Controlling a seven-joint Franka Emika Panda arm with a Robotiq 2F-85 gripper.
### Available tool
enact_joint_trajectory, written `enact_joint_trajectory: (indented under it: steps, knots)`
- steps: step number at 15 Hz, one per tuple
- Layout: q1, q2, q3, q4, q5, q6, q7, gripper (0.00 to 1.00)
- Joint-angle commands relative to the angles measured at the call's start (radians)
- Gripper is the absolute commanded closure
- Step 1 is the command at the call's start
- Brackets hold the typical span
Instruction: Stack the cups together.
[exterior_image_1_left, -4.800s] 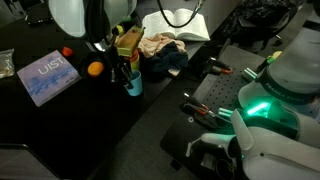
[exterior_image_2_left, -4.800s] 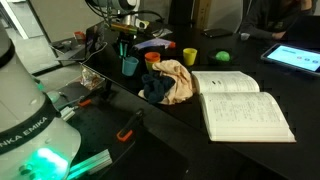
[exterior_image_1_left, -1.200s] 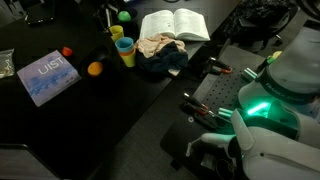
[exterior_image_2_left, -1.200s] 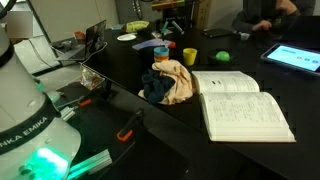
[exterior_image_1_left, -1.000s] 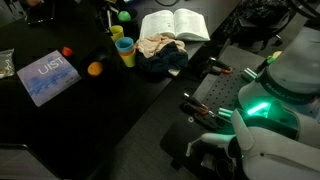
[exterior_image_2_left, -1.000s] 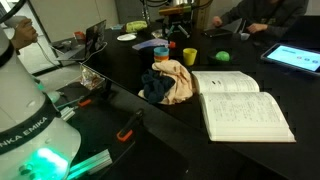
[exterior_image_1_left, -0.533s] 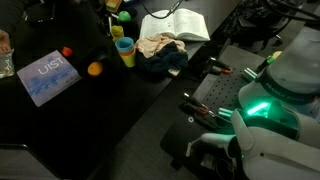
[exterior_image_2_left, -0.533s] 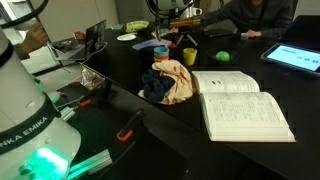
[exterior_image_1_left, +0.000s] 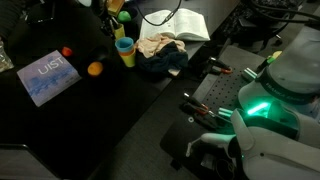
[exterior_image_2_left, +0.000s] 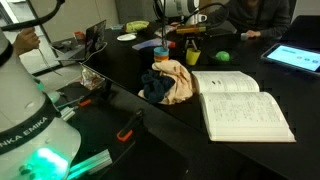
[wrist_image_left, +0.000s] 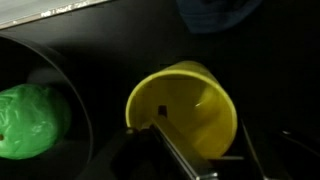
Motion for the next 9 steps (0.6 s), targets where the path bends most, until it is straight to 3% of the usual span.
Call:
enact_joint_trajectory:
  steps: [1,4,7,9]
  knots:
    - [-0.006,0.013,0.005,0.039,0.025,-0.038,-0.032,0.72]
    - [0.002,-0.025,0.001,0.011,0.023,-0.073,-0.017,0.95]
    - [0.002,-0.077,0.01,-0.023,0.04,-0.132,-0.003,1.0]
    - [-0.004,-0.121,0.023,-0.042,0.068,-0.181,-0.001,0.96]
